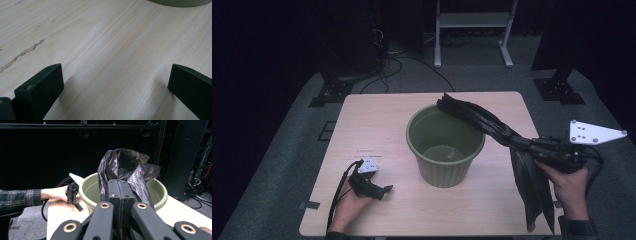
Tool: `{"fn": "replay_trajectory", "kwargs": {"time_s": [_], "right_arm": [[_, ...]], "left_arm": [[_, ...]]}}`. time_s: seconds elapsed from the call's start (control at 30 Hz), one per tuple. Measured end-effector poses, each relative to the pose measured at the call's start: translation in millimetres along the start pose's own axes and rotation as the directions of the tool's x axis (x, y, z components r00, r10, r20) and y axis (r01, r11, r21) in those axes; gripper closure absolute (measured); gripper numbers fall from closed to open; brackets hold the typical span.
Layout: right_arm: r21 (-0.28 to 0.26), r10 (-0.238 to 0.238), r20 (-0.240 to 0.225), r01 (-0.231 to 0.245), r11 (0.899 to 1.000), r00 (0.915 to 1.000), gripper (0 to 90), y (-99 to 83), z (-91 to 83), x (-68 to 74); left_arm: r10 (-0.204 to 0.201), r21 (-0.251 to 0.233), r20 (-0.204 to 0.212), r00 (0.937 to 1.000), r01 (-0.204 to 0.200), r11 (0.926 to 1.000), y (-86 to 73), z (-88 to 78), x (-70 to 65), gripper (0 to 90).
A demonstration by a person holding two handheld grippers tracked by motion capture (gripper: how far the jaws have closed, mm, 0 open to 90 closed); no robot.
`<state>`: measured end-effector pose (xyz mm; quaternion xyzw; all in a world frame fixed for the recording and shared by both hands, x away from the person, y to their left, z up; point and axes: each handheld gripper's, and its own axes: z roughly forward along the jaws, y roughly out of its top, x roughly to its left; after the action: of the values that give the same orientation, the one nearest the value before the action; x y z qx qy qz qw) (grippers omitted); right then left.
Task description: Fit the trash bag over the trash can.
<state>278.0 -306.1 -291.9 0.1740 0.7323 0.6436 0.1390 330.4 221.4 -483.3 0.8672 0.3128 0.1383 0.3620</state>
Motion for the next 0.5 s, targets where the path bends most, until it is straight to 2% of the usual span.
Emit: {"fn": "replay_trajectory", "kwargs": {"time_s": [0.17,0.37,0.5], "right_arm": [[0.012,0.004,-0.021,-0.003,1.0,0.9998,89.8,-2.2,4.8,-0.4],[0.032,0.001,-0.057,0.001,0.999,0.9984,89.7,-4.5,6.6,5.4],[0.066,0.014,-0.064,-0.01,0.998,0.9979,89.6,-6.2,14.1,0.3]], "left_arm": [[-0.001,0.001,0.0,1.0,0.001,1.0,0.1,0.0,0.1,0.0],[-0.001,0.001,-0.001,1.0,0.001,1.0,0.1,0.0,0.1,0.0],[-0.001,0.003,0.0,1.0,0.001,1.0,0.2,-0.1,0.1,0.0]]}}
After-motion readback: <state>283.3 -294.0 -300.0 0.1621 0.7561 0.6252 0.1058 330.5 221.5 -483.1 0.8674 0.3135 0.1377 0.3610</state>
